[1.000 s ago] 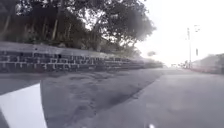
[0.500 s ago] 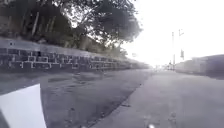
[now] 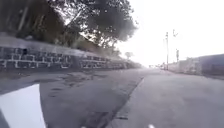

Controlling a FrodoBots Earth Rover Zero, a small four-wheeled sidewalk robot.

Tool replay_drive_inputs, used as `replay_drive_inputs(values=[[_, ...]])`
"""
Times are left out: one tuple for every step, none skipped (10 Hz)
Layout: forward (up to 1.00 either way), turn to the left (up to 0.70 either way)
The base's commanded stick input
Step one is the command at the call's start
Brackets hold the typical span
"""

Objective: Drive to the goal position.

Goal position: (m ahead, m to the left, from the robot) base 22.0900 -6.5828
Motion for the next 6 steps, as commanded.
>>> replay_drive_inputs(values=[[0.70, 0.00], [0.70, 0.00], [0.70, 0.00], [0.70, 0.00], [0.70, -0.07], [0.70, -0.17]])
